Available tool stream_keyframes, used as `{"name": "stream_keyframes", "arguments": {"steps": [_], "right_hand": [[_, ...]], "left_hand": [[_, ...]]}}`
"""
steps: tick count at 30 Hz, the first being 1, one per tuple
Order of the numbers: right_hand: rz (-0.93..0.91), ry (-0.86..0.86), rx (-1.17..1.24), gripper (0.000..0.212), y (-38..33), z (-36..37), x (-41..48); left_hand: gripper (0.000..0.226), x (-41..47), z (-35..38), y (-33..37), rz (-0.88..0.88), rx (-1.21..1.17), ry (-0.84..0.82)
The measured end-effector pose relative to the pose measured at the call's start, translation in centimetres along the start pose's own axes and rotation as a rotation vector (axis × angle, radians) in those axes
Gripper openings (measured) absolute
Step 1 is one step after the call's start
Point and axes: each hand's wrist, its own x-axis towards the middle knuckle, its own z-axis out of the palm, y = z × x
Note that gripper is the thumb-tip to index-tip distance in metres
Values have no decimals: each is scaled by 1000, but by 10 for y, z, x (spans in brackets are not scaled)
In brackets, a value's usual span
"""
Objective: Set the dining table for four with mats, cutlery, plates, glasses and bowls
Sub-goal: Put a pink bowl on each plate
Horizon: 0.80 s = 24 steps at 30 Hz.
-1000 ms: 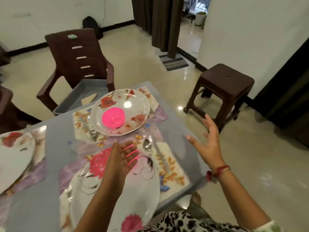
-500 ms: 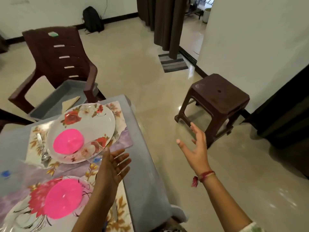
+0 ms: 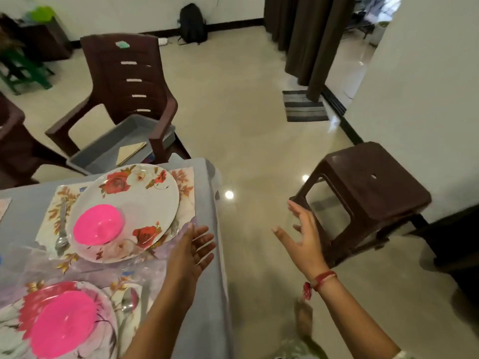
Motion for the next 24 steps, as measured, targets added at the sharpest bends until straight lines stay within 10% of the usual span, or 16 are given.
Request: {"name": "stream_keyframes", "arguments": {"steps": [24], "right_hand": [[-290,-627,57,41,18,8,272]], "left_hand": [[21,108,136,39,38,-346,474]]}}
